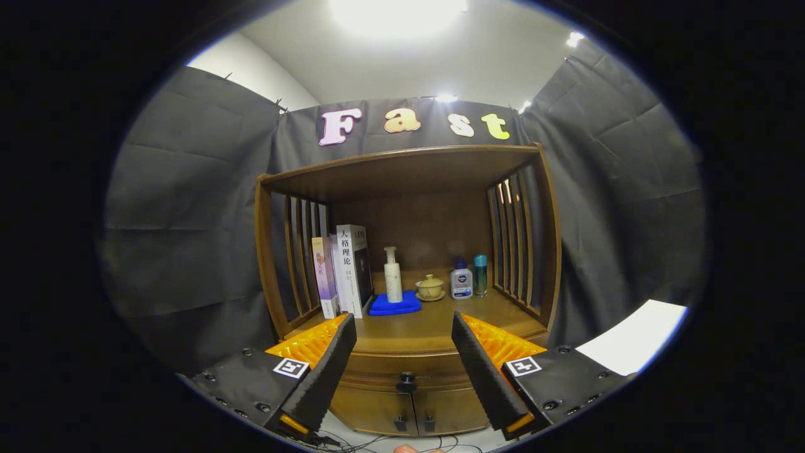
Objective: Pull open the drawer, take out the items inside it, and place them on the countertop above the cabinet.
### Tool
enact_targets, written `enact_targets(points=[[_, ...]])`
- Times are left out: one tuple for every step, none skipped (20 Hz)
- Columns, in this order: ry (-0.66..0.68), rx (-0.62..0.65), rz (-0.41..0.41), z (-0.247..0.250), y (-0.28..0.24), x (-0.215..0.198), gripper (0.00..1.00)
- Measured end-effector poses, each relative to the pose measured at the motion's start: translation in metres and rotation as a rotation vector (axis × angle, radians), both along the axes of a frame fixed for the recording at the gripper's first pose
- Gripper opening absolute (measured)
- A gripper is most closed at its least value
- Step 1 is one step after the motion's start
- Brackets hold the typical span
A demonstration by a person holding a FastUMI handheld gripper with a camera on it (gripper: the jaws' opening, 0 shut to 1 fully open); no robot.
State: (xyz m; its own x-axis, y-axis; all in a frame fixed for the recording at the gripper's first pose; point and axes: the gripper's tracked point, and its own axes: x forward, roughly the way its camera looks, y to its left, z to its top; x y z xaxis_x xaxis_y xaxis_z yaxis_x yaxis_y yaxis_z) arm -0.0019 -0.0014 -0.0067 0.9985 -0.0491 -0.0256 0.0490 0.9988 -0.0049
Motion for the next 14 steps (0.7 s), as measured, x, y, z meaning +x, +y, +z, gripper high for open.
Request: enact_targets(points=[[0.003, -0.004, -0.003, -0.002, -0.001, 0.002, 0.98], [0.005, -0.006, -0.004, -0.005, -0.001, 0.003, 0.98], [0.012, -0.007, -0.007, -0.008, -0.002, 0.004, 0.98], [0.021, -0.006, -0.004, -0.014, -0.002, 0.007, 0.98], [0.021, -0.006, 0.012, -0.018, 0.000, 0.010, 0.98], [0.024, -0.007, 0.018, -0.022, 0.000, 0.016, 0.98], [0.028, -0.009, 0.013, -0.026, 0.000, 0.021, 0.98], [0.031, -0.008, 0.009, -0.031, -0.001, 0.026, 0.98], [0.036, -0.005, 0.005, -0.035, -0.001, 0.031, 0.98], [0.040, -0.002, 0.006, -0.042, 0.001, 0.031, 0.98], [0.044, -0.001, 0.007, -0.047, 0.002, 0.035, 0.98], [0.045, -0.007, 0.006, -0.054, 0.003, 0.042, 0.98], [0.047, -0.020, 0.000, -0.061, 0.002, 0.049, 0.98], [0.059, -0.034, -0.009, -0.071, 0.000, 0.053, 0.98]])
